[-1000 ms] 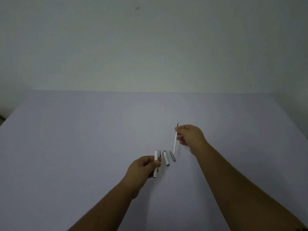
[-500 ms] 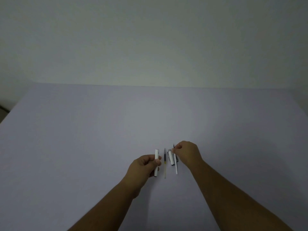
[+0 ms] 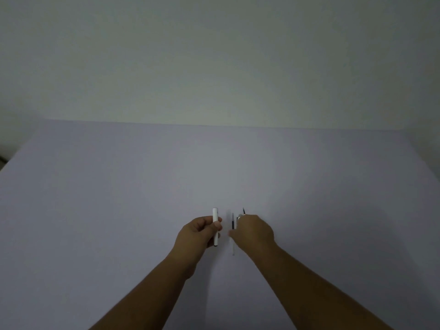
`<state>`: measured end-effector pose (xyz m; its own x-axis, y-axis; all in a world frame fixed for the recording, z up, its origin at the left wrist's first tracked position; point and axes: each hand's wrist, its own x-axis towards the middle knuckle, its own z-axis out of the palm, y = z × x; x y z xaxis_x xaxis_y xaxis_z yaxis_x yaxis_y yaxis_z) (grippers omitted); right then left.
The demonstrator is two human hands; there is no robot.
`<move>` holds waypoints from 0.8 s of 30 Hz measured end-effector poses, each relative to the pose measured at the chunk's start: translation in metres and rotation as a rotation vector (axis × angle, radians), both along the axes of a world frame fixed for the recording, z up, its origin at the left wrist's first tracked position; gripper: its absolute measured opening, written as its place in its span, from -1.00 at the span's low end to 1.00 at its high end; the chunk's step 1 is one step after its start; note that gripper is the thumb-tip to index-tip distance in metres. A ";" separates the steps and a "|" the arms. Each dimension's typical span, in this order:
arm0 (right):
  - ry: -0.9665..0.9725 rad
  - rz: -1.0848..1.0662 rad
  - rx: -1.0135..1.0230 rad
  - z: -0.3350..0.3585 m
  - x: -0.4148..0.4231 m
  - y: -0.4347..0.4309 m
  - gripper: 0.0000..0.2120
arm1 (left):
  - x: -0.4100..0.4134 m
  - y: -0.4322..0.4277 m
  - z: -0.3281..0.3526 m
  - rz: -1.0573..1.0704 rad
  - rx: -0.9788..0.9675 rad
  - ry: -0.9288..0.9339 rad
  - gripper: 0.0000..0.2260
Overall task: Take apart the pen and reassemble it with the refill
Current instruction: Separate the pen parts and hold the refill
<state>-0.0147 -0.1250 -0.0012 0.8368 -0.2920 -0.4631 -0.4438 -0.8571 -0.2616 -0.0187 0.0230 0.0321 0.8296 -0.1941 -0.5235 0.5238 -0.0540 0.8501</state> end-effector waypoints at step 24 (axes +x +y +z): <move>-0.309 -0.425 0.639 0.046 -0.009 -0.004 -0.86 | -0.017 0.003 0.009 -0.070 0.092 -0.076 -0.91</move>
<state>-0.0242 -0.1286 0.0445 0.8312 -0.3708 -0.4143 -0.5248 -0.2771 -0.8048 -0.0361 0.0261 0.0416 0.8539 -0.2067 -0.4776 0.4501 -0.1675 0.8771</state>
